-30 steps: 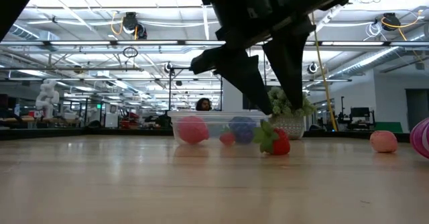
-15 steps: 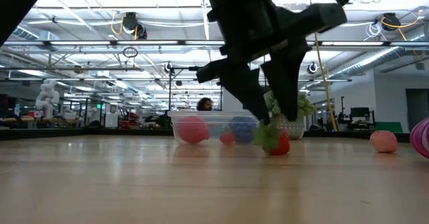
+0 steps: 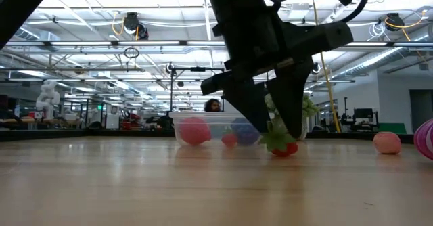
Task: Pick and placing Produce into tupperware
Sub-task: Put the left red strawberry into the transparent bin
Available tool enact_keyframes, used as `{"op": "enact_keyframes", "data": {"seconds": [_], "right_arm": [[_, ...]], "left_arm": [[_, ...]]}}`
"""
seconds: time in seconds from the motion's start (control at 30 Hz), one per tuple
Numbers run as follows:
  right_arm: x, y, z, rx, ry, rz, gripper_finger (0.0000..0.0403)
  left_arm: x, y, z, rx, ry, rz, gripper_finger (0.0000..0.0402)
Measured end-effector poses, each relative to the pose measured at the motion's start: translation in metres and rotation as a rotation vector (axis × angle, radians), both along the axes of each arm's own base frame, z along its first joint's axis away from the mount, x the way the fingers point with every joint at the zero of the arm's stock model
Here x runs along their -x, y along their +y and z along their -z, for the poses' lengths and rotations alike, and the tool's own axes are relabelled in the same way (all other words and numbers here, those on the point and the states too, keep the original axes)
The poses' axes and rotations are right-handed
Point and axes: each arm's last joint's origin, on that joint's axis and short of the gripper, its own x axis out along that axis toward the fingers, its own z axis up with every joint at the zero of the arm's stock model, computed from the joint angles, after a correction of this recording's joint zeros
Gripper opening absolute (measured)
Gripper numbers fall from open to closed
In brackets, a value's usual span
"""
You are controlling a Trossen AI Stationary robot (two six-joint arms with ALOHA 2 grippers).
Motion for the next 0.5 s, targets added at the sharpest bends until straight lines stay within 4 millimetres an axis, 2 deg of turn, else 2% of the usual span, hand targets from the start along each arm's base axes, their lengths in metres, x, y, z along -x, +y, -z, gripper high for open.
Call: {"op": "enact_keyframes", "data": {"seconds": [0.5], "right_arm": [[0.0,0.0,-0.0001,-0.018,-0.004,0.012,0.0004]], "left_arm": [[-0.0007,-0.0001,-0.0003,-0.004,-0.006,0.01,0.0182]]}}
